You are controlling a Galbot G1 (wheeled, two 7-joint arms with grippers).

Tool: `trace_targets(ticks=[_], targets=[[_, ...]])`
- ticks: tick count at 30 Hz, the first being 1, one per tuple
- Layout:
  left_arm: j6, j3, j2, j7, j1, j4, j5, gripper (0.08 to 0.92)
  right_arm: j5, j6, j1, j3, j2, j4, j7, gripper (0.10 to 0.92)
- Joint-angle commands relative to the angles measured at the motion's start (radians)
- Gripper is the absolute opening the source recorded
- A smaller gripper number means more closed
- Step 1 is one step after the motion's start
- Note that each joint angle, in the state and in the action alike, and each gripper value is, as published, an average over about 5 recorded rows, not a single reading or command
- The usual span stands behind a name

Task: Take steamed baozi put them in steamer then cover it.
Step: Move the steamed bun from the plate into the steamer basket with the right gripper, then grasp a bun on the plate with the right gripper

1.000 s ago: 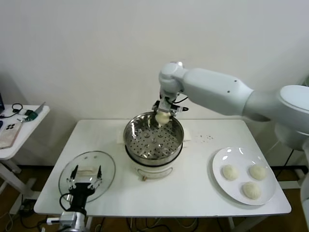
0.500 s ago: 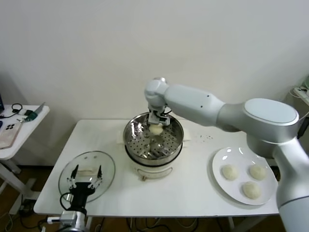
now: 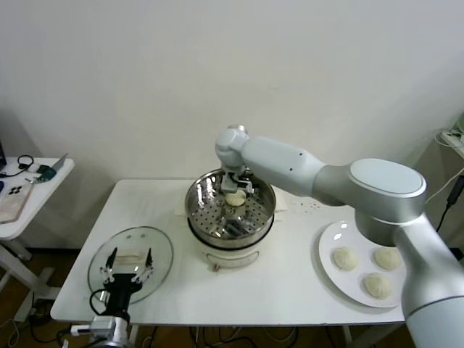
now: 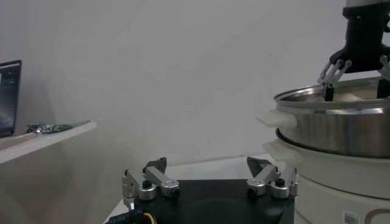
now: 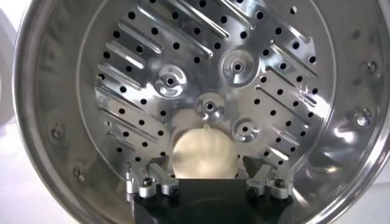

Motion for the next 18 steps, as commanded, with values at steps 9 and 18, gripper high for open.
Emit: trace_targets(ticks=[9,18], targets=[[0.005,0.001,0.003,-0.003,-0.004,-0.010,-0.003,0.823,0.349,-0.115,0.288,-0.113,-0.235,0.262,-0.095,0.823],[0.006,0.013,0.042,-0.002,-0.005,-0.002,-0.018,0.823,1.024,-0.739,0.563,-0.410,-0.564,0.482,0.208,0.823]])
